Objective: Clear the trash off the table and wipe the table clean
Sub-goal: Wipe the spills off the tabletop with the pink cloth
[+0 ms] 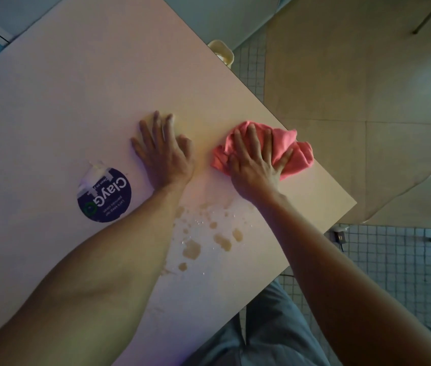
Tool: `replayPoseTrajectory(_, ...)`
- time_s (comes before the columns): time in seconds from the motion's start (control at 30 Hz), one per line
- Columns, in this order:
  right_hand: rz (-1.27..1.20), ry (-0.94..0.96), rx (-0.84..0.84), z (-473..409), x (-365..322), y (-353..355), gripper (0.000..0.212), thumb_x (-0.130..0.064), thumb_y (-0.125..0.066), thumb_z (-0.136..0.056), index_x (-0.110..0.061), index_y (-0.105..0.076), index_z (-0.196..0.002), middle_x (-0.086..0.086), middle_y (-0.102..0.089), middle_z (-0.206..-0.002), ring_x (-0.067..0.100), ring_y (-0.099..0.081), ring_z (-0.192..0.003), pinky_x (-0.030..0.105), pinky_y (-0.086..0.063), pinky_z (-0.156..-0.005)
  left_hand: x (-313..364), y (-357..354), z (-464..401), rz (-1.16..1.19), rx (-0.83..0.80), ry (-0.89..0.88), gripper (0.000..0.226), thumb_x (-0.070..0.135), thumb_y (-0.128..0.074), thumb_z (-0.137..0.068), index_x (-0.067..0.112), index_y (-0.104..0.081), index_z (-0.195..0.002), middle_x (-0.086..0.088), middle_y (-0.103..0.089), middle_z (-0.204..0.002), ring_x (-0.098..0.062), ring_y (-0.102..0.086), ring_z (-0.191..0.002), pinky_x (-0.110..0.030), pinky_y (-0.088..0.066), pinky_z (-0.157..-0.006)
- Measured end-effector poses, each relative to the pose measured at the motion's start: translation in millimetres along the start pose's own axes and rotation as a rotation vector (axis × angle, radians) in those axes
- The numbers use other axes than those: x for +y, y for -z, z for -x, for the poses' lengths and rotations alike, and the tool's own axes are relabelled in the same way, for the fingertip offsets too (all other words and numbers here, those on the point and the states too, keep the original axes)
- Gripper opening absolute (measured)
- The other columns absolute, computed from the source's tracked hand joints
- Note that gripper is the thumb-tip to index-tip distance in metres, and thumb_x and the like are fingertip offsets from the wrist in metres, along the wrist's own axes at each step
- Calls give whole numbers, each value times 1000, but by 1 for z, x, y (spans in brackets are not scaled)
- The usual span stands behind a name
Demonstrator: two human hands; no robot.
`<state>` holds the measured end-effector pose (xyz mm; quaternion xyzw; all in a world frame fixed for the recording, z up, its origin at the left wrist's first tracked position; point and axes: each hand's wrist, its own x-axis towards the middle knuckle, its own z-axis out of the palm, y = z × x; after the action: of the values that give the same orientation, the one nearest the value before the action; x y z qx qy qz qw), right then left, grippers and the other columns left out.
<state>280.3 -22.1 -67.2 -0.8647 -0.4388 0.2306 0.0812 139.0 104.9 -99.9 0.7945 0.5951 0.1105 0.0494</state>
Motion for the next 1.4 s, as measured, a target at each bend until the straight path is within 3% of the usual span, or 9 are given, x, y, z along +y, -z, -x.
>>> replayPoseTrajectory(0.1,8,13,6,-16,-8,1,58,-40,-25,-103,-38,-9,-158,-8,3,-167,27,12,-153,74,12,-110,1,1,-1,-1,-11,-1,55,36,-41,-94,24,-48,-147,-2,-38,-160,-33,-28,-150,-60,-18,-118)
replayPoseTrajectory(0.23,36,123,10,35,19,-6,55,-42,-23,-105,-37,-10,-158,-9,2,-167,22,13,-153,71,2,-114,-1,3,2,10,-83,-14,58,42,-41,-95,25,-41,-151,0,-32,-163,-34,-21,-153,-61,-13,-120)
replayPoseTrajectory(0.4,18,37,-65,71,42,-3,54,-45,-18,-106,-43,0,-157,-15,13,-165,10,33,-144,68,6,-115,-27,21,6,78,-285,-171,54,48,-39,-103,34,-33,-154,4,-19,-168,-33,-7,-155,-59,-4,-123)
replayPoseTrajectory(0.53,20,-27,-61,48,24,-2,57,-42,-19,-103,-41,2,-156,-12,16,-165,21,26,-149,74,9,-110,-66,38,26,50,-264,-171,48,44,-31,-108,35,-33,-154,3,-18,-168,-31,-6,-156,-55,-6,-124)
replayPoseTrajectory(0.7,-13,-94,-48,4,-13,1,59,-42,-19,-102,-38,2,-157,-7,18,-165,27,25,-150,75,10,-108,-68,39,36,-17,-198,-168,49,46,-28,-108,36,-30,-155,2,-19,-168,-29,-7,-156,-52,-5,-125)
replayPoseTrajectory(0.9,-2,83,-36,82,-6,-22,55,-40,-22,-106,-36,-4,-159,-9,16,-165,18,29,-148,69,14,-113,-72,34,38,8,-140,-162,48,44,-39,-105,35,-40,-152,3,-29,-165,-31,-15,-154,-51,-11,-124)
replayPoseTrajectory(1.1,41,39,-61,80,-14,-33,58,-42,-18,-102,-38,-3,-158,-10,14,-166,23,22,-151,70,20,-108,-72,32,36,25,-107,-180,49,45,-43,-102,33,-43,-150,2,-32,-164,-31,-18,-154,-51,-12,-123)
replayPoseTrajectory(1.23,-14,2,-63,22,-43,-24,58,-42,-21,-103,-40,-3,-157,-10,13,-166,26,20,-151,73,15,-108,-77,32,33,63,-156,-198,52,46,-41,-102,32,-40,-152,3,-26,-166,-30,-13,-155,-51,-7,-124)
replayPoseTrajectory(1.4,28,136,-68,89,-17,-36,56,-41,-19,-105,-36,-5,-158,-9,12,-166,21,17,-152,71,8,-114,-102,40,49,109,-181,-278,48,42,-41,-103,32,-43,-149,2,-31,-164,-35,-19,-153,-57,-15,-121)
